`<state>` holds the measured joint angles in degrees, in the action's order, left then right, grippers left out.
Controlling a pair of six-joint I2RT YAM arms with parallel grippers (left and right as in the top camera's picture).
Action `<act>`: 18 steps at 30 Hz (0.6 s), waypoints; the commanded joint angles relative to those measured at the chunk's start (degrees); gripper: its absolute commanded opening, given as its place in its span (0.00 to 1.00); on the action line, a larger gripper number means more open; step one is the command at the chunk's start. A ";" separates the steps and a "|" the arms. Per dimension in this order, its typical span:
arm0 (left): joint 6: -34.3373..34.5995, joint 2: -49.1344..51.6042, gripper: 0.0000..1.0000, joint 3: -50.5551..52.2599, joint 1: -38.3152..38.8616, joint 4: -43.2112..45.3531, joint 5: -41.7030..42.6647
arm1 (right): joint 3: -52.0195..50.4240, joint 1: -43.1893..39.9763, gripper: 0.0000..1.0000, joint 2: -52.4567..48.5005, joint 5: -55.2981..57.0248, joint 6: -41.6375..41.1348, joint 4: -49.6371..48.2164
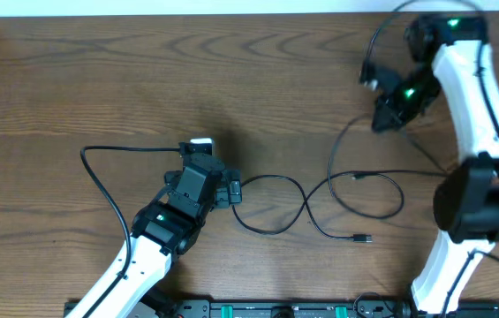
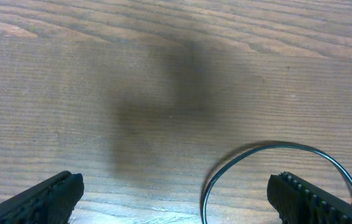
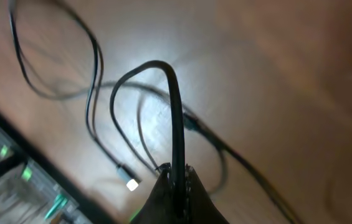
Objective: Untangle cables
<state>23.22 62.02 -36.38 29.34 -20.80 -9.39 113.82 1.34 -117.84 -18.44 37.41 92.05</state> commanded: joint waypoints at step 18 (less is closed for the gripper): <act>-0.70 -0.17 1.00 -0.61 -0.28 -0.20 -0.74 | 7.78 -13.03 0.01 24.39 11.30 -28.02 -17.73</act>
<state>23.09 62.02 -36.38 29.34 -20.82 -9.39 120.88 -8.64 -95.90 -8.95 16.78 75.64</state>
